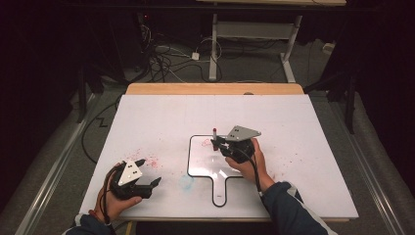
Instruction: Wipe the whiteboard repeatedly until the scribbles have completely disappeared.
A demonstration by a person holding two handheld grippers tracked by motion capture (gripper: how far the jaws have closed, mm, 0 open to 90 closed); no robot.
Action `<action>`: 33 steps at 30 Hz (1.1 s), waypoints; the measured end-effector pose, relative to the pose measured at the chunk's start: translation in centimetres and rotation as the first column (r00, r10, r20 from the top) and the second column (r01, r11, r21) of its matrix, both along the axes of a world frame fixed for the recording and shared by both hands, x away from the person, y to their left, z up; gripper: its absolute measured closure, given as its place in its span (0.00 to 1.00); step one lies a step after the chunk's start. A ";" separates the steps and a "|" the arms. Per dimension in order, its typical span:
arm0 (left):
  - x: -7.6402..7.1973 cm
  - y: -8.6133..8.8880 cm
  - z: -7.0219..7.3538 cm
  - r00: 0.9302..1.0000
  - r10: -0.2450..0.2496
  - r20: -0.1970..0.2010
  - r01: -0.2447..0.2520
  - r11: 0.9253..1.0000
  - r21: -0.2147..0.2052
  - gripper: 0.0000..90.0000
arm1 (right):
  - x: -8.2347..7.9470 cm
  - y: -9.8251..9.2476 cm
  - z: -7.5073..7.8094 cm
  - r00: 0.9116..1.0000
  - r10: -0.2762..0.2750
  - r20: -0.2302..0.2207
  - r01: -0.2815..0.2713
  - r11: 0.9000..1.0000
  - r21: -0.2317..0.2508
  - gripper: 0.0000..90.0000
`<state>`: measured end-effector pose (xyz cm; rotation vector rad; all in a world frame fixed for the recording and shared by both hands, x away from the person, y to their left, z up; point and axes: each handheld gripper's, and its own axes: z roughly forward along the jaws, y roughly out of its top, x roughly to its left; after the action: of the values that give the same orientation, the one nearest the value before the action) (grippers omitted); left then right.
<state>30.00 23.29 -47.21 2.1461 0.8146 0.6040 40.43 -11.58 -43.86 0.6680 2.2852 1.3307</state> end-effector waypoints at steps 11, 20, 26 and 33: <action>-0.3 -0.1 0.2 1.000 -0.014 0.014 0.014 1.000 0.007 0.19 | 1.9 2.7 -0.8 1.000 0.011 -0.007 -0.011 0.999 -0.030 0.91; -0.2 -0.1 0.2 1.000 -0.024 0.011 0.024 1.000 -0.002 0.19 | 3.0 4.9 -1.8 1.000 -0.005 -0.004 0.005 0.996 -0.088 0.91; -0.2 -0.2 0.2 0.999 -0.032 0.008 0.032 0.999 -0.001 0.19 | 3.3 4.2 -1.9 0.999 -0.041 -0.005 0.040 0.996 -0.085 0.91; -0.3 -0.2 0.1 0.999 -0.035 0.005 0.035 0.999 0.001 0.19 | 3.3 2.0 -2.0 0.992 -0.128 -0.021 0.126 0.990 -0.067 0.91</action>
<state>29.74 23.05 -47.06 2.1543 0.7729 0.5913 43.70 -9.58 -45.82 0.7977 2.2543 1.1904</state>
